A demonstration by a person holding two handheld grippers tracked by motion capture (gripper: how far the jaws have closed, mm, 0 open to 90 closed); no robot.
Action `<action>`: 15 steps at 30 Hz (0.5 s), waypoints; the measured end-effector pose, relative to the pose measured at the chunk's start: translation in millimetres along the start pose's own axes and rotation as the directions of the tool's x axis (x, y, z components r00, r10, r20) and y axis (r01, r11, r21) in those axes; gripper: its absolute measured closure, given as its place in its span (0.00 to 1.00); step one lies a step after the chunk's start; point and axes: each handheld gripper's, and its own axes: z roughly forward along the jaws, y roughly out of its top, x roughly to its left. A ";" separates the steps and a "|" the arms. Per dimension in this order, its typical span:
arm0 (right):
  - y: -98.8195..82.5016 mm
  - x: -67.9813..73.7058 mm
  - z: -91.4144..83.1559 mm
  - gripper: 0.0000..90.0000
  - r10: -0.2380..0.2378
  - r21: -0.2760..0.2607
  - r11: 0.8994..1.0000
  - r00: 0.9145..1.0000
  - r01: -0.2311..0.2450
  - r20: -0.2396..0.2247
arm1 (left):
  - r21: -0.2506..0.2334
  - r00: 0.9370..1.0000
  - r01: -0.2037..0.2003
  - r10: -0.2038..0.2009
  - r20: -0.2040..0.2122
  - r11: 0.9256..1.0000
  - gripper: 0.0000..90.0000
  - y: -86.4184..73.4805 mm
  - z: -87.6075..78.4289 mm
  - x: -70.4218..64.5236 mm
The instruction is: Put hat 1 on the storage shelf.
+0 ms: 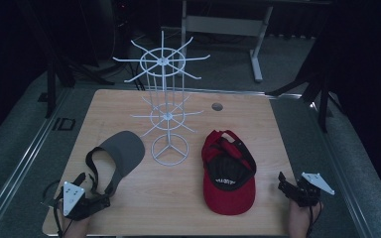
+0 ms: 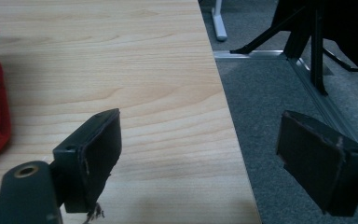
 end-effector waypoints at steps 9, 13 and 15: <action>0.9 0.0 1.8 0.19 0.004 0.011 1.000 1.000 -0.004 0.010 | 0.005 1.000 0.002 -0.002 -0.002 1.000 0.03 0.1 0.1 0.3; 1.2 0.8 2.0 0.16 -0.010 0.010 1.000 1.000 0.010 -0.003 | 0.006 1.000 0.001 -0.001 -0.002 1.000 0.03 0.7 -0.2 -0.7; 3.9 1.7 0.6 0.16 -0.030 0.016 0.999 0.999 0.030 -0.015 | -0.005 1.000 0.014 -0.014 -0.001 1.000 0.03 1.0 0.3 -1.6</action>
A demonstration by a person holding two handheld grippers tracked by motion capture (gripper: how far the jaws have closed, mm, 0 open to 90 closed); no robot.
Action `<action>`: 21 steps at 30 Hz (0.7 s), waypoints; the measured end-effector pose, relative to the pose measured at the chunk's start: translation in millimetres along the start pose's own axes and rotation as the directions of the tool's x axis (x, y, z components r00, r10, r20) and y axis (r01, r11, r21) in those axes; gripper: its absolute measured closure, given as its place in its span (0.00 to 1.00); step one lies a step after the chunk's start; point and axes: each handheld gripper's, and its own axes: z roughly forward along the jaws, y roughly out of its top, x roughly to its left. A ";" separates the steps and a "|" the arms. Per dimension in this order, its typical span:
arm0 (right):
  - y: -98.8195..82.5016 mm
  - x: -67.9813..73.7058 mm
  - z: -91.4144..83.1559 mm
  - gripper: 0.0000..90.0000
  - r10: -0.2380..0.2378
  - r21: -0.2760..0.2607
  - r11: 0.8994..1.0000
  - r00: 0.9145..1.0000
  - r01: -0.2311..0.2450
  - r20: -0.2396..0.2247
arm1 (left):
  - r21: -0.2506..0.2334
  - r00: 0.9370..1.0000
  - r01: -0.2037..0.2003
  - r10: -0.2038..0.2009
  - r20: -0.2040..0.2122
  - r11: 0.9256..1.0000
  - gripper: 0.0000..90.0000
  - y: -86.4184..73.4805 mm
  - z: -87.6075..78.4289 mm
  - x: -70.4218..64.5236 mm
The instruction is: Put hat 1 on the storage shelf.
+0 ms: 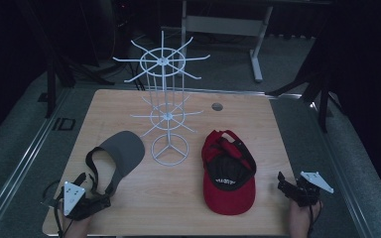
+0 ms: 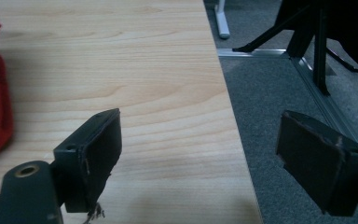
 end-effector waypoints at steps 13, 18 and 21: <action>46.7 18.1 -7.5 0.13 -0.060 0.054 0.996 0.974 0.074 -0.217 | 0.000 0.994 0.080 -0.080 0.074 0.997 0.03 2.8 2.2 -5.3; 62.5 26.6 -5.6 0.11 -0.057 0.062 0.995 0.971 0.073 -0.234 | 0.003 0.998 0.048 -0.048 0.046 0.999 0.03 2.8 1.9 -7.1; 72.0 31.1 -5.3 0.11 -0.059 0.057 0.996 0.975 0.072 -0.216 | 0.000 0.997 0.058 -0.058 0.055 0.998 0.03 3.4 1.6 -8.0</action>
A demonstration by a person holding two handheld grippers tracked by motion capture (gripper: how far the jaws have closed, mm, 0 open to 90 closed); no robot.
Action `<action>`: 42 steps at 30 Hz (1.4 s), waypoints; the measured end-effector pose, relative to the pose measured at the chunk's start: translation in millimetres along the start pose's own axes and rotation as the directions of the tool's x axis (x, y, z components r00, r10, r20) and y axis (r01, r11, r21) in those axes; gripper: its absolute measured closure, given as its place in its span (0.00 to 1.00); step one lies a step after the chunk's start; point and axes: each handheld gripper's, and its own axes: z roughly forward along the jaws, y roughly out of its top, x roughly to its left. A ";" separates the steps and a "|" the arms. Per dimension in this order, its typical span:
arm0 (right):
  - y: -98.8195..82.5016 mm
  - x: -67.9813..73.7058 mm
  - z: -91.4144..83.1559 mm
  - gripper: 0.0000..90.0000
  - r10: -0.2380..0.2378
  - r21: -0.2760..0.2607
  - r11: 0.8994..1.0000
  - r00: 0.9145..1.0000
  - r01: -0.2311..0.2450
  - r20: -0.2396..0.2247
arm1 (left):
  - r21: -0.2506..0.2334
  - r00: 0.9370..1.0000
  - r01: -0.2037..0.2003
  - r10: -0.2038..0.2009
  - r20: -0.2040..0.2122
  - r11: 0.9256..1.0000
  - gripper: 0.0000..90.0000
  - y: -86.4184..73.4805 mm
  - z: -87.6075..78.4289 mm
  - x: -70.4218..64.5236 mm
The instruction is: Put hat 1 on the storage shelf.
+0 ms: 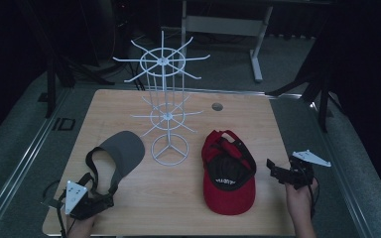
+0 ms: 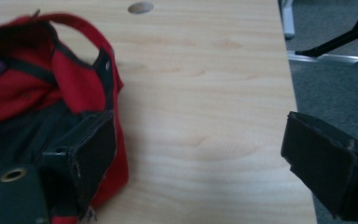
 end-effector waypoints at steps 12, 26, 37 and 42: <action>29.3 17.3 8.7 0.10 -0.036 -0.018 0.999 0.999 0.036 -0.014 | 0.007 1.000 -0.004 0.003 0.021 1.000 0.03 0.8 0.2 -4.4; 35.0 41.8 40.2 0.14 -0.134 0.057 0.988 0.979 0.144 -0.156 | 0.022 0.999 0.000 -0.001 0.033 1.000 0.03 0.7 0.8 -4.0; 20.7 48.6 70.4 0.15 -0.125 0.123 0.981 0.976 0.148 -0.179 | 0.027 0.999 0.003 -0.004 0.043 1.000 0.03 0.1 1.6 -5.2; 11.8 52.9 84.4 0.19 -0.131 0.154 0.975 0.971 0.163 -0.201 | 0.032 0.999 -0.016 0.015 0.034 0.999 0.03 -0.6 2.2 -5.6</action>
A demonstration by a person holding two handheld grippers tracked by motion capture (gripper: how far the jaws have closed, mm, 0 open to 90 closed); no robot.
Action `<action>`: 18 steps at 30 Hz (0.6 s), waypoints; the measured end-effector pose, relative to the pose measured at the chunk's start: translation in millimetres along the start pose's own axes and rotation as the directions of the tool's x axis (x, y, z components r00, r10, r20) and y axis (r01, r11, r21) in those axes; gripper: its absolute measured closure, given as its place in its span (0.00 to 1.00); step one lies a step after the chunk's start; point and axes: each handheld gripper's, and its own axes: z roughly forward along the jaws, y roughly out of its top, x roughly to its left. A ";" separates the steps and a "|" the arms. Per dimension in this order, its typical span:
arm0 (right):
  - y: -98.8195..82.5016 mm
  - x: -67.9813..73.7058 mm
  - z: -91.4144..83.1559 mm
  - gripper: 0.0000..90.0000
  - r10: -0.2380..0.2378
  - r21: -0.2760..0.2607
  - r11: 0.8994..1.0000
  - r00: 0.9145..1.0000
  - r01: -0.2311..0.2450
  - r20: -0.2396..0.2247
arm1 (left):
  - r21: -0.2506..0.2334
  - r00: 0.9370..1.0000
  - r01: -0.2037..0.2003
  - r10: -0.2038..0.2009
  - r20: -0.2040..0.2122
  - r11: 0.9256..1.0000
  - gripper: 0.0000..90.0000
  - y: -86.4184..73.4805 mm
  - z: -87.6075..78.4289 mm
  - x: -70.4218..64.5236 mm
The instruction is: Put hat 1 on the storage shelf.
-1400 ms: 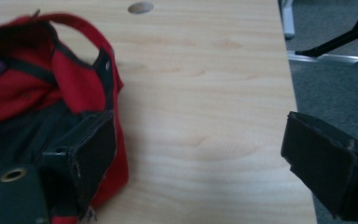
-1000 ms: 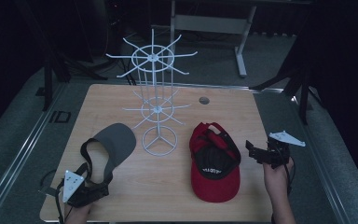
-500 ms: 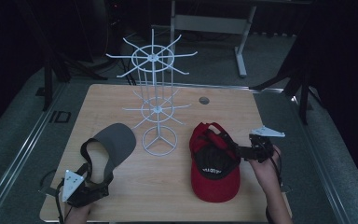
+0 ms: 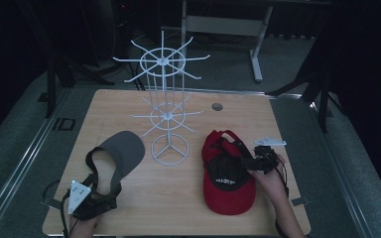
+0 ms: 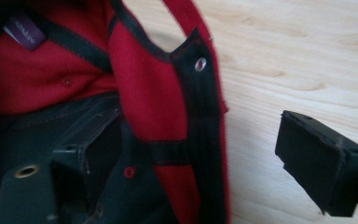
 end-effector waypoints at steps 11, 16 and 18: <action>-6.1 11.9 17.1 0.47 -0.124 0.095 0.988 0.991 0.118 0.056 | 0.011 1.000 -0.012 0.012 0.006 1.000 0.03 -0.4 0.7 -0.8; -7.0 15.3 20.6 0.59 -0.154 0.118 0.982 0.987 0.147 0.049 | 0.010 1.000 -0.021 0.021 0.004 1.000 0.03 -1.0 1.3 -1.4; -8.0 18.0 22.9 0.66 -0.174 0.129 0.977 0.984 0.168 0.044 | 0.013 1.000 -0.020 0.020 0.008 1.000 0.03 -1.1 1.6 -1.3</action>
